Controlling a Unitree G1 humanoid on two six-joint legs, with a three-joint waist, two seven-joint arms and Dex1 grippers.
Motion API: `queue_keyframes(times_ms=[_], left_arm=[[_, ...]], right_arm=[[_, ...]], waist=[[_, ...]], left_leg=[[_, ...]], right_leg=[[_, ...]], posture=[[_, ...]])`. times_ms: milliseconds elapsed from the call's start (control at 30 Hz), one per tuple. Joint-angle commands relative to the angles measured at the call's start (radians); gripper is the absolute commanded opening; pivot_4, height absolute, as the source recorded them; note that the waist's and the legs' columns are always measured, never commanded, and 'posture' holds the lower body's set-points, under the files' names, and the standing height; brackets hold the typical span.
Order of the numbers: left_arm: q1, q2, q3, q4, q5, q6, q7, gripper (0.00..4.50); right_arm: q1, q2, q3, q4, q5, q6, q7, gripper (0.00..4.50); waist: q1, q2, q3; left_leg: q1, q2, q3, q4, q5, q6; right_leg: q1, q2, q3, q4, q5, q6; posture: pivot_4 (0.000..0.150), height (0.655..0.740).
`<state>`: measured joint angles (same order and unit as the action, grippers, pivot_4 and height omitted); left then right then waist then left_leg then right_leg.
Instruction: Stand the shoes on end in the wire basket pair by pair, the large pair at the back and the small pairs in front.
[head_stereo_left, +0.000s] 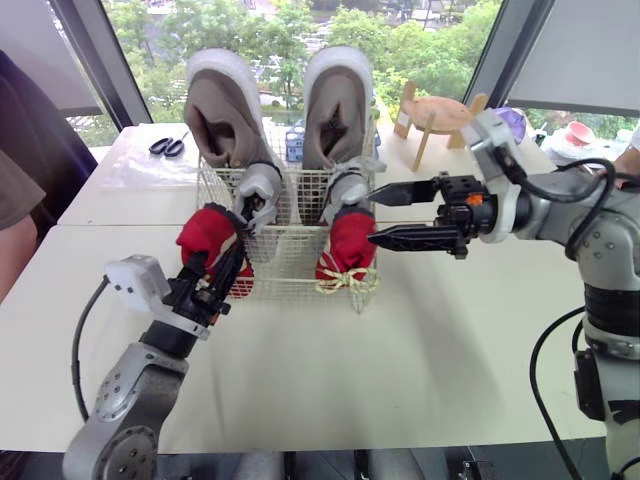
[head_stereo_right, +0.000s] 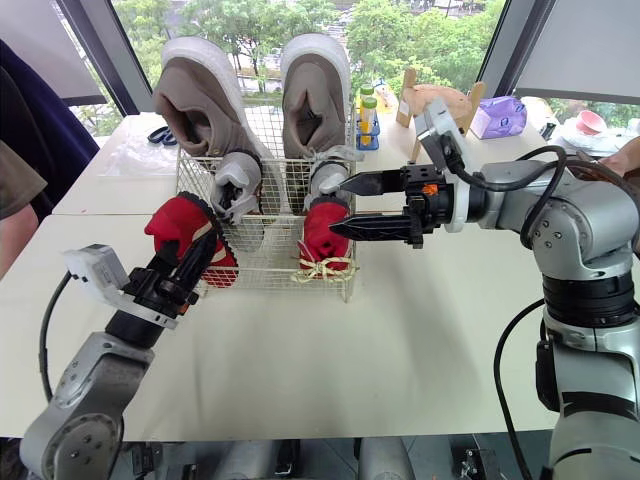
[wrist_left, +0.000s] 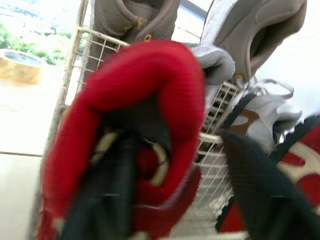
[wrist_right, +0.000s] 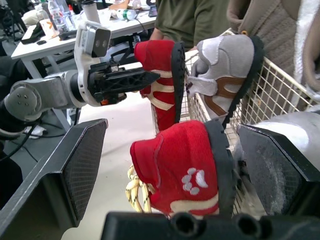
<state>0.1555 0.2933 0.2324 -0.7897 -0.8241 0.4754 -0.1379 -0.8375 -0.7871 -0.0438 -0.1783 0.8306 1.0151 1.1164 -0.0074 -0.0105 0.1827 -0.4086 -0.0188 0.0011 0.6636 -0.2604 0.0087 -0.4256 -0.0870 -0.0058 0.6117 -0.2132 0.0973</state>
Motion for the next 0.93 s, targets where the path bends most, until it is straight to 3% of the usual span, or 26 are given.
queue_keyframes(times_ms=[33,133,267,433,567,933], left_arm=[[0.07,0.121,0.121,-0.06,-0.15,0.104,0.029,3.53],[0.189,0.253,0.238,-0.099,-0.292,0.153,-0.012,3.53],[0.363,0.356,0.377,-0.096,-0.421,0.173,-0.105,3.53],[0.523,0.406,0.473,-0.031,-0.363,0.183,-0.246,3.53],[0.607,0.424,0.475,0.019,-0.256,0.175,-0.359,3.53],[0.514,0.421,0.394,0.1,-0.167,0.196,-0.43,3.53]], right_arm=[[0.022,-0.043,-0.045,-0.036,0.007,-0.015,0.003,4.5],[0.052,-0.089,-0.061,-0.029,-0.005,-0.027,0.02,4.5],[0.099,-0.151,-0.078,-0.002,-0.023,-0.048,0.044,4.5],[0.256,-0.274,-0.058,0.034,-0.139,-0.135,0.089,4.5],[0.414,-0.279,-0.09,-0.029,-0.109,-0.114,0.082,4.5],[0.596,-0.18,-0.089,-0.166,-0.07,-0.083,-0.031,4.5]], waist=[[-0.002,0.0,0.0],[-0.007,0.001,0.0],[-0.005,0.001,0.001],[0.007,0.0,0.002],[0.0,0.0,0.002],[-0.002,0.0,0.002]], left_leg=[[0.0,0.0,0.0,0.0,0.0,0.0],[0.0,0.001,0.0,-0.001,0.0,0.0],[0.0,0.001,0.0,-0.001,0.0,0.0],[-0.001,0.0,0.0,-0.001,0.0,-0.001],[-0.001,0.0,0.001,-0.003,-0.001,0.0],[-0.004,0.001,0.001,-0.004,-0.002,0.0]], right_leg=[[0.0,0.0,0.0,0.0,0.0,0.0],[-0.001,0.0,0.0,0.0,0.0,0.0],[-0.002,-0.002,0.0,-0.001,-0.002,-0.002],[-0.002,-0.004,-0.001,-0.002,-0.005,-0.003],[-0.003,-0.004,-0.001,-0.01,-0.005,-0.003],[-0.002,-0.006,0.0,-0.011,-0.005,-0.003]], posture=[[0.15,0.74],[0.15,0.74],[0.15,0.74],[0.15,0.74],[0.15,0.74],[0.15,0.74]])
